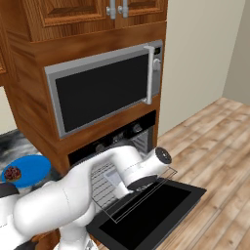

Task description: Take the baked cake out of the oven and place it on the plate for cooling. Then close the oven door.

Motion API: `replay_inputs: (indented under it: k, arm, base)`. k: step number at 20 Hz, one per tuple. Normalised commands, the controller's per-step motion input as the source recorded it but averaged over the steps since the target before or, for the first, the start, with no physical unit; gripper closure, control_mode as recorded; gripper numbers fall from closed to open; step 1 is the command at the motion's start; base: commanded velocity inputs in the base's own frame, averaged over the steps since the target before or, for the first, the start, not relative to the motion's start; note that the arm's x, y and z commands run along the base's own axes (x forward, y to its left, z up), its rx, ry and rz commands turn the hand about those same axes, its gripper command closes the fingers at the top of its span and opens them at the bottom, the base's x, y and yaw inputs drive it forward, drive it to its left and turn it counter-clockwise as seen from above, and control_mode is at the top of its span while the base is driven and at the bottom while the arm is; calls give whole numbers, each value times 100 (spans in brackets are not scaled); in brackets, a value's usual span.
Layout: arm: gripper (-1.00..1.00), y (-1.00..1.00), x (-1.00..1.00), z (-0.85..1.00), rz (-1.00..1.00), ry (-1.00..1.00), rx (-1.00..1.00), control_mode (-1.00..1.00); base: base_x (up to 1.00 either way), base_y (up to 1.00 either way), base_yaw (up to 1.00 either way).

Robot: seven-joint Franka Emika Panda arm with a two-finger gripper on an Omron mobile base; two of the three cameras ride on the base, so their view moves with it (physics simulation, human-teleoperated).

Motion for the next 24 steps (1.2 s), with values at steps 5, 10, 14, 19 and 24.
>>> replay_inputs:
  k: [5,10,14,19,24]
  arm:
    - [-100,-19,20,-21,0,-2,0,-100]
    - [-100,-13,23,-20,0,-2,-1,-100]
    - [-100,-21,18,-19,0,-1,0,-100]
    - [-100,-21,17,-23,0,0,0,-100]
    - [-100,-11,21,-25,0,-4,-1,-100]
  base:
    - [0,0,0]
    - [0,0,0]
    - [0,0,0]
    - [0,0,0]
    - [0,0,0]
